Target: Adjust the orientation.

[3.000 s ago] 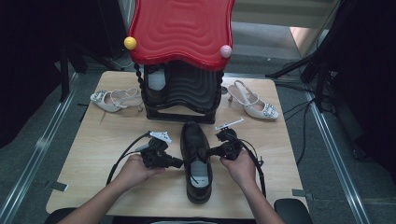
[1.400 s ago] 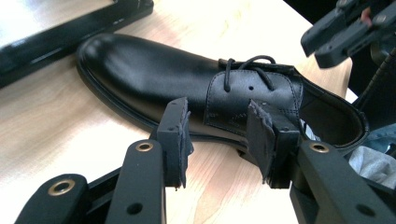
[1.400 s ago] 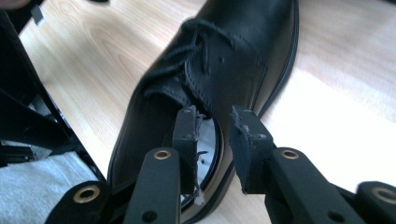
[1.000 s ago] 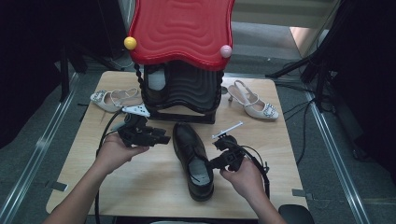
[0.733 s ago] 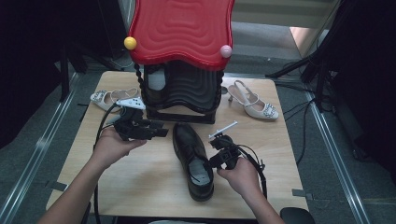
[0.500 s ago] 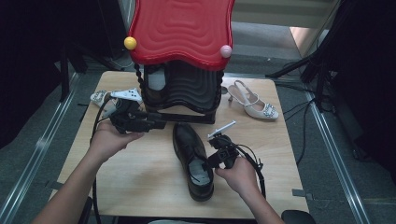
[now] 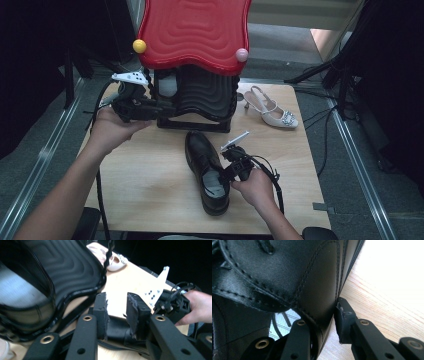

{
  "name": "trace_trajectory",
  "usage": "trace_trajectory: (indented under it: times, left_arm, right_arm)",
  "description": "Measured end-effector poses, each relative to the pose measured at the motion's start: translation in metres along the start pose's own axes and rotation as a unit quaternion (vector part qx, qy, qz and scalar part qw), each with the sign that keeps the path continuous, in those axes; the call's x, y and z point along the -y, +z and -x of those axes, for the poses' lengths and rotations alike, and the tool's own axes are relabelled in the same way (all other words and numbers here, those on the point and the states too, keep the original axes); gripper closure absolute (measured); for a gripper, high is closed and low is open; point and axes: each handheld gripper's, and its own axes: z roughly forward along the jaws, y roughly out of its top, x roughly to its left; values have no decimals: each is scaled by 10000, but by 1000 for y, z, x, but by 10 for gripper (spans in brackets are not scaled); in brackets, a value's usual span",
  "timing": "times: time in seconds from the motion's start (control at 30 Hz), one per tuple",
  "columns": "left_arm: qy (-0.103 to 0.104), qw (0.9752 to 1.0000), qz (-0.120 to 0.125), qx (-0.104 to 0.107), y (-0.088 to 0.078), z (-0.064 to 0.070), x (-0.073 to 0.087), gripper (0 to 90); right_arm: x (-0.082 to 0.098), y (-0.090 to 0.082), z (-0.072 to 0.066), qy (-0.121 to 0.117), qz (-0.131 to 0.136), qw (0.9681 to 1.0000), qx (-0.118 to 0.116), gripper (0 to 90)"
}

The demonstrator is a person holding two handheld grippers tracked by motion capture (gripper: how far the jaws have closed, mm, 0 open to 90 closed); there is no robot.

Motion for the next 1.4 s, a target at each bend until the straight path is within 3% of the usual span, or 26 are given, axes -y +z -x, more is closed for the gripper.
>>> trace_trajectory:
  times: [0.3, 0.4, 0.77, 1.07, 1.2, 1.4]
  left_arm:
    - [40, 9999, 9, -132, -16, -16, -29, 820]
    - [219, 9995, 34, -216, -22, -19, -38, 855]
    - [216, 9986, 151, -454, -41, -38, -78, 871]
    - [129, 9980, 107, -617, -35, -46, -99, 880]
    - [102, 9970, 32, -761, -30, -50, -101, 888]
    - [54, 9969, -30, -786, -27, -54, -100, 892]
  right_arm:
    - [1, -1, 0, 28, 42, 9999, 89, 812]
    - [2, -1, -1, 51, 63, 9999, 113, 818]
    - [3, -1, 0, 49, 114, 9998, 126, 835]
    - [3, -3, 3, 100, 120, 9998, 149, 848]
    - [3, -3, 3, 95, 123, 9997, 161, 851]
    - [2, -4, 4, 103, 130, 9997, 160, 853]
